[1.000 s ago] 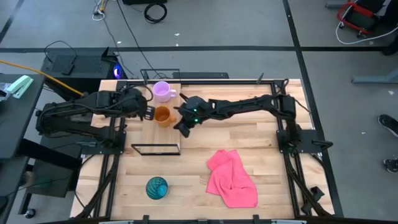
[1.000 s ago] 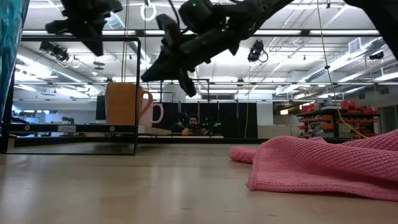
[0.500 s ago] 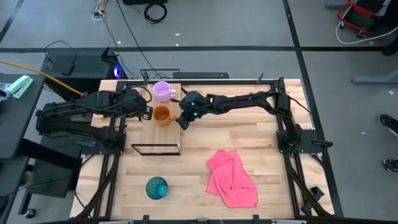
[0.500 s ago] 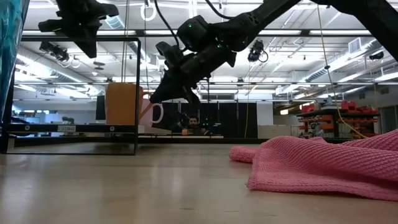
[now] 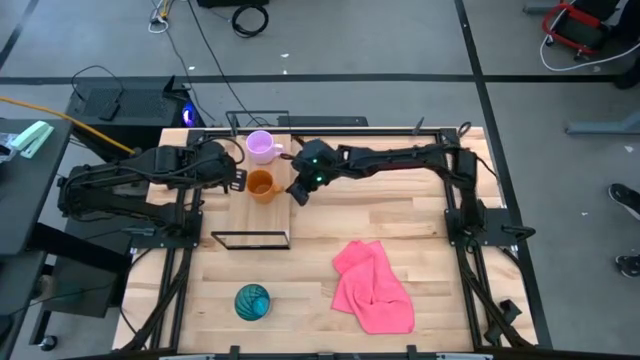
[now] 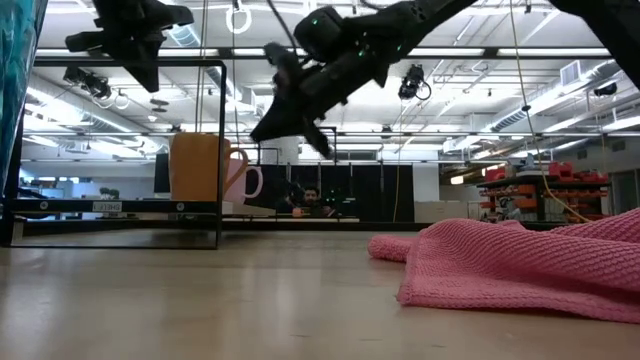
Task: Stack small to large cups/mugs on shelf
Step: Put the blue cup on the shelf
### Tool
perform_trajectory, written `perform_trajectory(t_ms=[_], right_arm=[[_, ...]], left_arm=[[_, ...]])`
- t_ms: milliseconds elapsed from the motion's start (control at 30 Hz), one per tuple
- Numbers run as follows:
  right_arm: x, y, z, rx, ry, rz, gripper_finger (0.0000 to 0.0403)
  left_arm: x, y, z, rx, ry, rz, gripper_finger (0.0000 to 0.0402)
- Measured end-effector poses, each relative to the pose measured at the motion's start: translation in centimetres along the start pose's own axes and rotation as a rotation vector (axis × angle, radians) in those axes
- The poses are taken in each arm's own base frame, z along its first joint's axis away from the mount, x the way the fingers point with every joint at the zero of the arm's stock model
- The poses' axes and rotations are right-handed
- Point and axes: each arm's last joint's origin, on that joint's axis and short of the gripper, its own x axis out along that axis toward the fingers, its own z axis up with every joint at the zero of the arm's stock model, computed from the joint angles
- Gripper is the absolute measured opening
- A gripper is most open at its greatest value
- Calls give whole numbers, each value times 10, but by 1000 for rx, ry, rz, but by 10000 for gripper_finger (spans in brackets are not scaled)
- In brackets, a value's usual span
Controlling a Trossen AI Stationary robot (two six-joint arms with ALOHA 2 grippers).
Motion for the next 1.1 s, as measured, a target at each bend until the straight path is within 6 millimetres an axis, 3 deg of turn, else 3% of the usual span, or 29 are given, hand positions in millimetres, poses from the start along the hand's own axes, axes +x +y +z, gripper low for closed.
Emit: perform_trajectory(t_ms=[100,333,567,800,1100], right_arm=[[-29,6,7,-13,26,-25,0],[-125,26,13,-3,54,-177,1],[-200,56,-2,115,-12,-310,12],[-231,81,-28,151,0,-393,16],[-234,101,-64,88,190,-457,18]], left_arm=[[0,-2,1,15,-11,-19,31],[-1,-10,5,113,-56,-94,24],[-3,-16,2,217,-45,-158,16],[-16,-26,-11,285,74,-325,26],[-56,-35,-19,226,120,-498,21]])
